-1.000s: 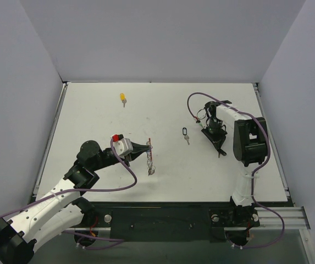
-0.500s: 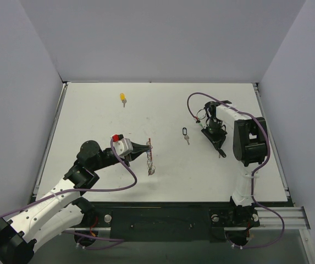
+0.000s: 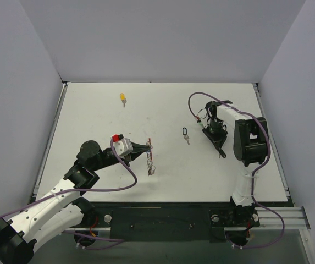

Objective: Put the keys on the keyring

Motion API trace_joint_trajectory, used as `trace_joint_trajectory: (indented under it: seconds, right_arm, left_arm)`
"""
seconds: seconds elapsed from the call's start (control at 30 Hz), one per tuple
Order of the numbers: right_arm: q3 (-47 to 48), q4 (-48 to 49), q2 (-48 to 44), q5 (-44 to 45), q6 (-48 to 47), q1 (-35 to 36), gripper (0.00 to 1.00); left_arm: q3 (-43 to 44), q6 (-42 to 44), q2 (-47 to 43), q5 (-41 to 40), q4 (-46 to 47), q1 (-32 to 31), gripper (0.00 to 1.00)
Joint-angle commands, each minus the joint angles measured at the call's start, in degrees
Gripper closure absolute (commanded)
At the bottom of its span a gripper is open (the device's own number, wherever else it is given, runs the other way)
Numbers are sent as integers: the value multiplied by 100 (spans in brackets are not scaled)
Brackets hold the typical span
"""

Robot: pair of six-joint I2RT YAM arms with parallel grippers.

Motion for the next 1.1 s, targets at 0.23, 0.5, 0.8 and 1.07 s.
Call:
trace_joint_trajectory:
  seconds: [0.23, 0.5, 0.8, 1.07]
  right_arm:
    - [139, -251, -389, 127, 57, -64, 83]
    - [121, -269, -433, 100, 48, -55, 83]
    - [139, -374, -416, 91, -22, -91, 84]
    - [139, -444, -424, 100, -66, -108, 85]
  left_arm:
    - [116, 35, -10, 90, 223, 34, 100]
    - [116, 35, 7, 99, 215, 34, 100]
    - [125, 35, 16, 99, 215, 34, 100]
    - [125, 27, 16, 108, 223, 34, 100]
